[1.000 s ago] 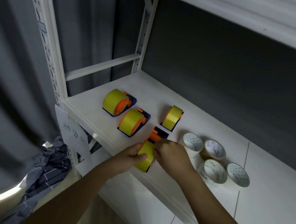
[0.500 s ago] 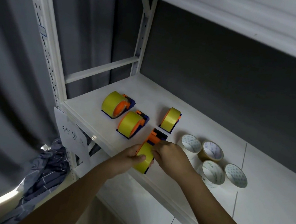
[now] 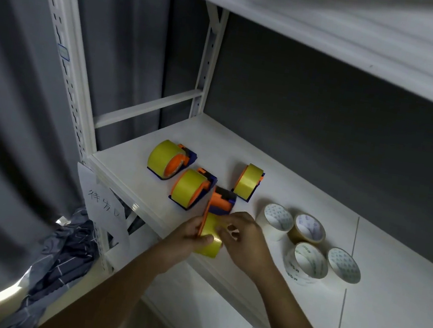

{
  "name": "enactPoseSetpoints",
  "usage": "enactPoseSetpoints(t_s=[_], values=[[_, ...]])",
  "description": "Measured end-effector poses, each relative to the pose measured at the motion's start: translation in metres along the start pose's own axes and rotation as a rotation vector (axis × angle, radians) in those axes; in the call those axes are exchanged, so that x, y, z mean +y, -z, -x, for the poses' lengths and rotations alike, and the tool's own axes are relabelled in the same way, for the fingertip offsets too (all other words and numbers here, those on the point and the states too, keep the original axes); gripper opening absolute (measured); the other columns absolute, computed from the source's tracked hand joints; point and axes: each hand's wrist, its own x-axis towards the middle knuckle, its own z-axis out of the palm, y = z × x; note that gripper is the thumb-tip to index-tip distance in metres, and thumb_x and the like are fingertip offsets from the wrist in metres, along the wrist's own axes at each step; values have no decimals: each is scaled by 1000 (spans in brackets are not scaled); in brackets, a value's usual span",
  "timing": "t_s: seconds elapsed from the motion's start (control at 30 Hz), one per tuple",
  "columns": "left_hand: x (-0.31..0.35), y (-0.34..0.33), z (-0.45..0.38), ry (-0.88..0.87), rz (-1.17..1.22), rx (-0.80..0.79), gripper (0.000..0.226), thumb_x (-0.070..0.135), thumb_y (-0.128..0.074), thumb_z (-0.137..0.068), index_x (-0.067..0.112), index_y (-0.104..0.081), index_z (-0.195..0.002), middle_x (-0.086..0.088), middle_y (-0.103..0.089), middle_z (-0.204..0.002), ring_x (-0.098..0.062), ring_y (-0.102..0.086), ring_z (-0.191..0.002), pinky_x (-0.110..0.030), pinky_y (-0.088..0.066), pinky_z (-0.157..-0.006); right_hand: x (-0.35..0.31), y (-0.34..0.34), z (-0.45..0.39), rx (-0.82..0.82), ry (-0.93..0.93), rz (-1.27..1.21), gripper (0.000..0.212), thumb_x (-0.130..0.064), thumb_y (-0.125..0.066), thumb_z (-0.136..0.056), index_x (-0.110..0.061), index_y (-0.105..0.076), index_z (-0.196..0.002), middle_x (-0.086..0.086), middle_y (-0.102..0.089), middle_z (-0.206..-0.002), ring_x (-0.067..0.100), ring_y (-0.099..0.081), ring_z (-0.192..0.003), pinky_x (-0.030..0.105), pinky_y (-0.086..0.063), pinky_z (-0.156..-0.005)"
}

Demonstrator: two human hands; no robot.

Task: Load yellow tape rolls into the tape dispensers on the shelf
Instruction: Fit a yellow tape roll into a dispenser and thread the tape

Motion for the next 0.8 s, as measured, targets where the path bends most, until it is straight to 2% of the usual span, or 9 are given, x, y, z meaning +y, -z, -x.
enactPoseSetpoints(t_s=[0.1,0.17,0.23,0.33,0.43,0.53,0.63,0.8], values=[[-6,-4,-2,7,34,50,46,2,-56,-89,19,-47,-130,-2,-62,-123,-16,-58,-113,-32,-48,-96,-1,-4,5,29,101,149,25,-18,-61,-89,-11,-68,-112,7,-60,-110,20,-56,-101,24,-43,-89],[-5,-7,-3,-11,17,26,44,2,-58,-87,25,-50,-124,2,-63,-119,-14,-59,-113,-30,-48,-94,-4,0,6,77,242,268,18,-16,-64,-86,-9,-73,-100,8,-66,-105,24,-58,-98,27,-44,-86],[-3,-10,-4,-43,-41,-18,42,3,-60,-87,28,-50,-119,6,-65,-115,-11,-60,-111,-26,-50,-90,-7,2,4,35,350,341,13,-15,-62,-87,-9,-73,-85,7,-69,-93,23,-60,-88,32,-50,-79],[-4,-15,-5,-58,-105,-6,44,4,-60,-87,20,-46,-125,-5,-63,-118,-18,-58,-114,-41,-46,-101,-7,3,-2,-16,276,309,21,-18,-55,-90,-7,-71,-81,7,-67,-88,20,-58,-84,33,-45,-72],[-7,-15,-5,-67,-136,12,44,5,-60,-88,15,-45,-128,-7,-63,-120,-18,-59,-113,-46,-43,-103,-4,3,-7,9,222,244,18,-17,-59,-88,-5,-70,-79,8,-65,-83,20,-58,-78,33,-44,-68],[-9,-13,-6,-85,-156,-1,45,6,-59,-88,15,-44,-130,-7,-62,-121,-17,-59,-113,-44,-44,-103,-1,5,-8,11,198,145,13,-16,-62,-87,-10,-73,-86,5,-67,-87,19,-60,-80,30,-47,-69],[-9,-10,-7,-89,-158,-8,44,5,-59,-88,22,-45,-126,-4,-61,-122,-16,-58,-115,-41,-45,-102,1,8,-7,-53,221,104,10,-18,-66,-84,-17,-75,-89,-2,-70,-95,12,-62,-84,24,-49,-72],[-9,-10,-7,-111,-258,-23,38,9,-60,-88,26,-46,-118,1,-62,-116,-8,-60,-108,-26,-49,-94,1,7,-11,-47,188,163,10,-18,-66,-83,-12,-74,-83,2,-65,-86,14,-58,-76,23,-41,-65]])
